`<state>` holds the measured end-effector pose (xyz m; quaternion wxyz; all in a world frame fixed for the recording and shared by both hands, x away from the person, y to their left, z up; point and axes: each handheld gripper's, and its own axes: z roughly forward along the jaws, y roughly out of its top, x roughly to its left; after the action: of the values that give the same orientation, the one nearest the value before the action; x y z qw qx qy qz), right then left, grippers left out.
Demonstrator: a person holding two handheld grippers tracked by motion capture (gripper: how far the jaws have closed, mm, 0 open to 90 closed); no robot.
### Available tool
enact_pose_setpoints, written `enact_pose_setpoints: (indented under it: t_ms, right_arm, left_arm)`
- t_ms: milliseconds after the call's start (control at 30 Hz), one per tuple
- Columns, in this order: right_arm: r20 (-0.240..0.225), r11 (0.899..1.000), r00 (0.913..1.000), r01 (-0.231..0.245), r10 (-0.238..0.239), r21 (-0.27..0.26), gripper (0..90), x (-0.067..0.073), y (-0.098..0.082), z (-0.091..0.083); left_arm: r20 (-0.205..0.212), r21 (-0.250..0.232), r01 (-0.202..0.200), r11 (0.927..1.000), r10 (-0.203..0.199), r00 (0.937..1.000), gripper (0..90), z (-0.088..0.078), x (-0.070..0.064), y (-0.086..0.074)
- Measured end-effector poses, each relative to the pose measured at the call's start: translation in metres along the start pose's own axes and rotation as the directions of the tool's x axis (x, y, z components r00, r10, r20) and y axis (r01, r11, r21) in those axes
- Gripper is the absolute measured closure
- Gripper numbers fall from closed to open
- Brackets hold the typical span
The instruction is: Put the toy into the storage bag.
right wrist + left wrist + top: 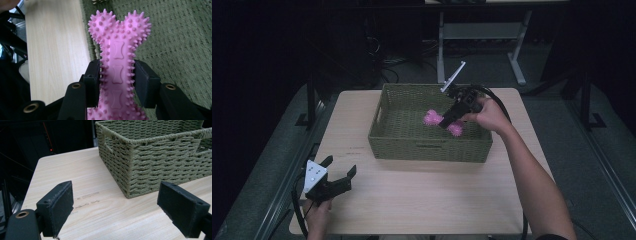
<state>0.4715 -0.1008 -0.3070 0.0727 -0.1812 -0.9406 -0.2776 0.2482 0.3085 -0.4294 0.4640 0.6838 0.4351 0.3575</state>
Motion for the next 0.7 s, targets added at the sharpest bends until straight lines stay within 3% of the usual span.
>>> enact_pose_setpoints:
  t_ms: [700]
  right_arm:
    - [0.006,0.997,0.9971,-0.076,0.075,0.029,57.9,-0.030,-0.001,0.023]
  left_arm:
    - [0.001,-0.003,0.005,1.0000,-0.005,1.0000,13.0,-0.001,0.001,0.000]
